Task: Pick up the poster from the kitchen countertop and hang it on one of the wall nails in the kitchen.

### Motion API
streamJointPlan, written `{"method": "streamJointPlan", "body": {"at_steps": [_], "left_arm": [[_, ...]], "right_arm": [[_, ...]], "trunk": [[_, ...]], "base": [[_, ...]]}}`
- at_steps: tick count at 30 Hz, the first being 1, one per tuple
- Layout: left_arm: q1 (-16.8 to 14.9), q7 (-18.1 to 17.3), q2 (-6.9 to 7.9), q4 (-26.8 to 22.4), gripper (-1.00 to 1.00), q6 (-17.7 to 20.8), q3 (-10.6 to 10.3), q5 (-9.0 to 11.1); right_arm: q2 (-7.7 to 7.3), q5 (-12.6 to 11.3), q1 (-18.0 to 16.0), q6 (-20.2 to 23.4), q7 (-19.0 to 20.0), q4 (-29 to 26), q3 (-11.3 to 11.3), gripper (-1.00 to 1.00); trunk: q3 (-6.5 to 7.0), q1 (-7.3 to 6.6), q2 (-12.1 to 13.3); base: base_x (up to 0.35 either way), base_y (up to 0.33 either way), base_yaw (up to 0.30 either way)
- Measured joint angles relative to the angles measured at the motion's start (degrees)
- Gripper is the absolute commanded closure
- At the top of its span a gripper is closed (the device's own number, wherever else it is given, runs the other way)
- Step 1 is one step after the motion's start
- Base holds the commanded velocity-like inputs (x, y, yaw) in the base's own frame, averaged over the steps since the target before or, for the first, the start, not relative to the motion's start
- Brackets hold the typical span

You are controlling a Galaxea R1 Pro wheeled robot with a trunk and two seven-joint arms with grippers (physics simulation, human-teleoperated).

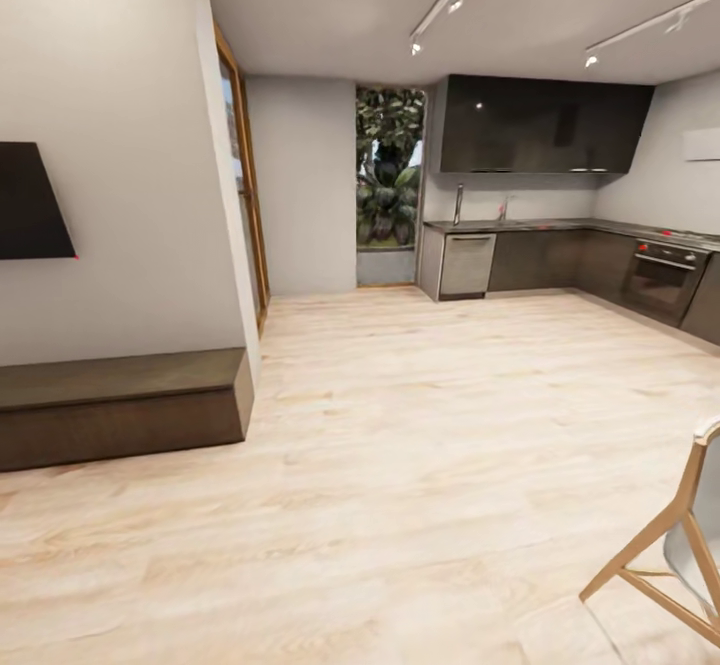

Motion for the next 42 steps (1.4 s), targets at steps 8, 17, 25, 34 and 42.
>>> {"method": "streamJointPlan", "body": {"at_steps": [8, 17, 25, 34, 42], "left_arm": [[0.0, 0.0, 0.01, 0.0, -1.00, 0.0, 0.0, 0.0], [0.0, 0.0, 0.00, 0.0, -1.00, 0.0, 0.0, 0.0], [0.0, 0.0, 0.00, 0.1, -1.00, 0.0, 0.0, 0.0], [0.0, 0.0, -0.08, 0.0, -1.00, 0.0, 0.0, 0.0], [0.0, 0.0, -0.01, 0.0, -1.00, -1.1, 0.0, 0.0]], "right_arm": [[0.00, 0.0, 0.0, 0.0, 0.0, 0.0, 0.0, -1.00], [0.00, 0.0, 0.0, 0.0, 0.0, 0.0, 0.1, -1.00], [0.00, 0.0, 0.0, 0.0, 0.0, 0.0, 0.0, -1.00], [0.00, -0.2, 0.0, 0.1, 0.1, -0.1, 0.0, -1.00], [0.00, -0.2, 0.0, 0.1, 0.2, -0.1, 0.0, -1.00]], "trunk": [[0.00, 0.00, 0.0], [0.00, 0.00, 0.0], [0.00, 0.00, 0.0], [0.00, 0.00, 0.0], [0.00, 0.00, 0.0]], "base": [[0.335, 0.000, 0.000], [0.335, 0.000, -0.085], [0.336, 0.000, -0.242], [0.335, 0.000, -0.048], [0.335, 0.000, -0.003]]}}
